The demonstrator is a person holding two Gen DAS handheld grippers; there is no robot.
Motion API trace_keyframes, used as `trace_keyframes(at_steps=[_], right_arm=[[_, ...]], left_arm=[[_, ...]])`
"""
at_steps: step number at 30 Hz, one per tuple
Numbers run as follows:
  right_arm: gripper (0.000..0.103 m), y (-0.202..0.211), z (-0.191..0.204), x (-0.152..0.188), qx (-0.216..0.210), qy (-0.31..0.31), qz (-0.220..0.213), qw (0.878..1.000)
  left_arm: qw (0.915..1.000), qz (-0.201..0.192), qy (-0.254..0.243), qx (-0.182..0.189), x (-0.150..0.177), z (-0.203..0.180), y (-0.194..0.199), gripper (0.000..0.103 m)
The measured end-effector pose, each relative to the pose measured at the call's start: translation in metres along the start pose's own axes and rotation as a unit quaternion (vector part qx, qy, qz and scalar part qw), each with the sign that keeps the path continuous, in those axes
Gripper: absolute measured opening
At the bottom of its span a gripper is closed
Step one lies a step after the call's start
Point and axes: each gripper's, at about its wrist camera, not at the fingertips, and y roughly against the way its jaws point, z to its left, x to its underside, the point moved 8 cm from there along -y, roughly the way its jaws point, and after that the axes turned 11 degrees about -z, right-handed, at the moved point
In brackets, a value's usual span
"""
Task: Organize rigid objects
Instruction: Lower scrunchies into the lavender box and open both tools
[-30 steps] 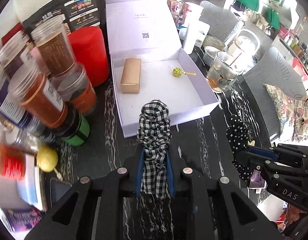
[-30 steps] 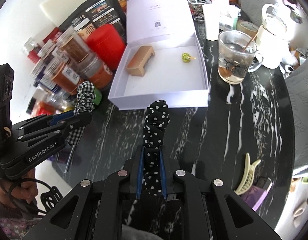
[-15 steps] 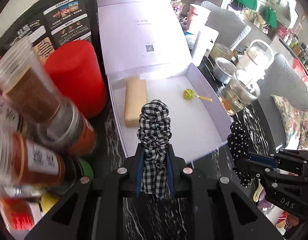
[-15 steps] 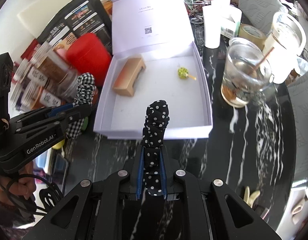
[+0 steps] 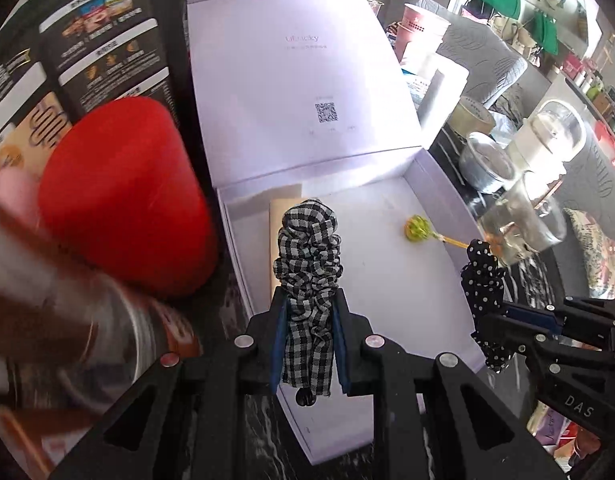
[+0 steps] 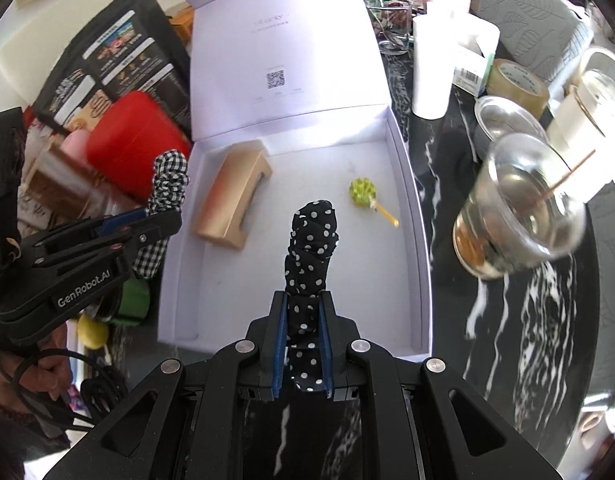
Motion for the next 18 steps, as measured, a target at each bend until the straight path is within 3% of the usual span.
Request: trace_keyframes(at_steps=[18], right_arm=[[0.015, -0.065, -0.020, -0.036, 0.012, 0.013, 0.004, 1.000]], left_arm=[[0.9997, 0.009, 0.017, -0.014, -0.023, 0.017, -0.058, 0.020]])
